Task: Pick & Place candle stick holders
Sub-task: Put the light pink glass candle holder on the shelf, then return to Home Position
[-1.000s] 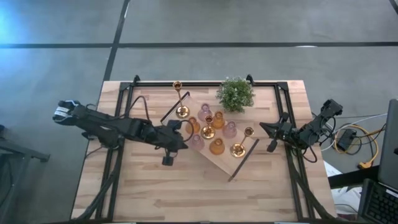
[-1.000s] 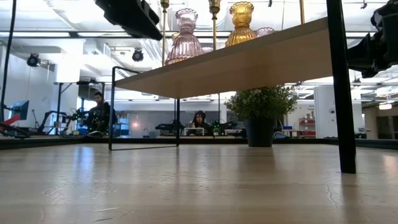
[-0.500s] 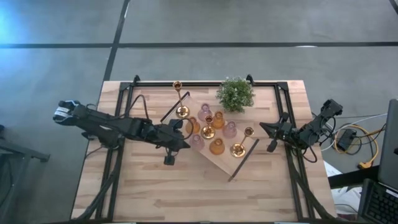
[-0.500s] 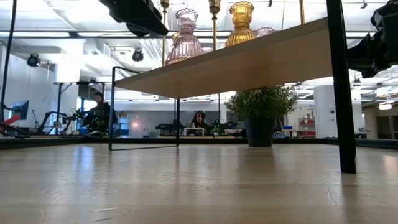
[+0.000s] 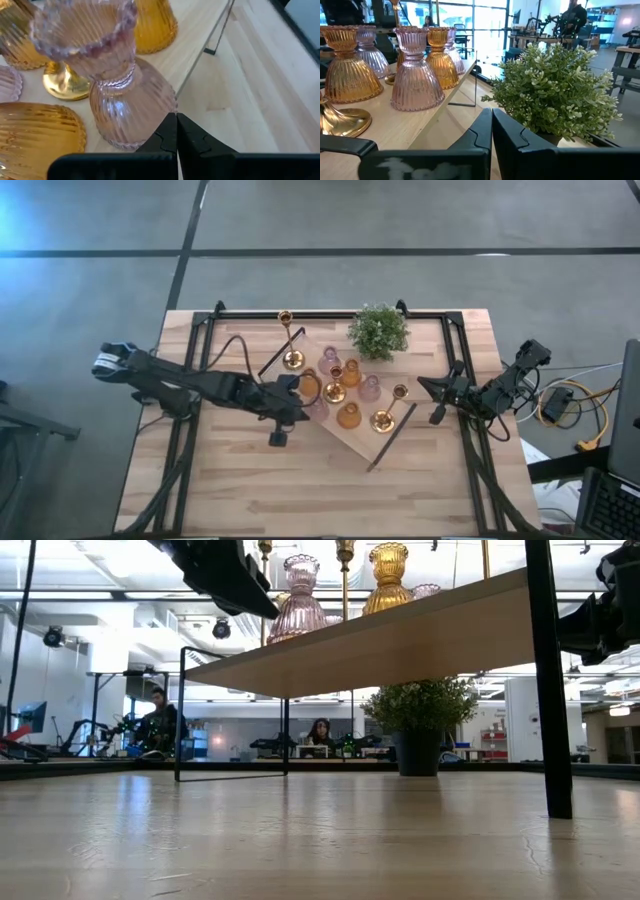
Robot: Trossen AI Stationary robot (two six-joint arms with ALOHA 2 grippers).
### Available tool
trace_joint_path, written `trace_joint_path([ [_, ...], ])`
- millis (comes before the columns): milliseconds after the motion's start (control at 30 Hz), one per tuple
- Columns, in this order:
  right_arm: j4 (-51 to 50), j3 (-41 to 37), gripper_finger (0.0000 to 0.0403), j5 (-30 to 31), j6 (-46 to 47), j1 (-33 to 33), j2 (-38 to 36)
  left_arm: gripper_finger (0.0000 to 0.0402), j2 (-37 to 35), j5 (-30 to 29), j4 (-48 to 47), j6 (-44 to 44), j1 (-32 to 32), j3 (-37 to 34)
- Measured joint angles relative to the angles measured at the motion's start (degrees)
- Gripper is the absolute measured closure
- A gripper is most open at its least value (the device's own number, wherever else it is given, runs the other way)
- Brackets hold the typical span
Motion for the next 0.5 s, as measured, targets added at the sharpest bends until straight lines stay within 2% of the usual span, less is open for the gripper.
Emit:
trace_joint_path([
  [167, 0.0, 0.0, 0.0394, 0.0, -0.05, 0.0, 0.0, 0.0401, -0.54, 0.71, -0.55, 0.0, -0.02, 0.04],
  [267, -0.02, 0.0, 0.0394, 0.0, 0.03, 0.0, 0.0, 0.0401, -1.46, 1.95, -4.2, -0.69, -0.35, 0.11],
  [433, -0.01, -0.02, 0.0394, 0.0, 0.03, 0.02, 0.0, 0.0401, -6.38, 1.45, -6.34, -1.82, -2.82, -0.18],
  [500, -0.02, -0.01, 0.0394, 0.0, -0.1, 0.0, 0.0, 0.0401, -9.54, -1.21, -5.08, -2.07, -4.32, -1.88],
])
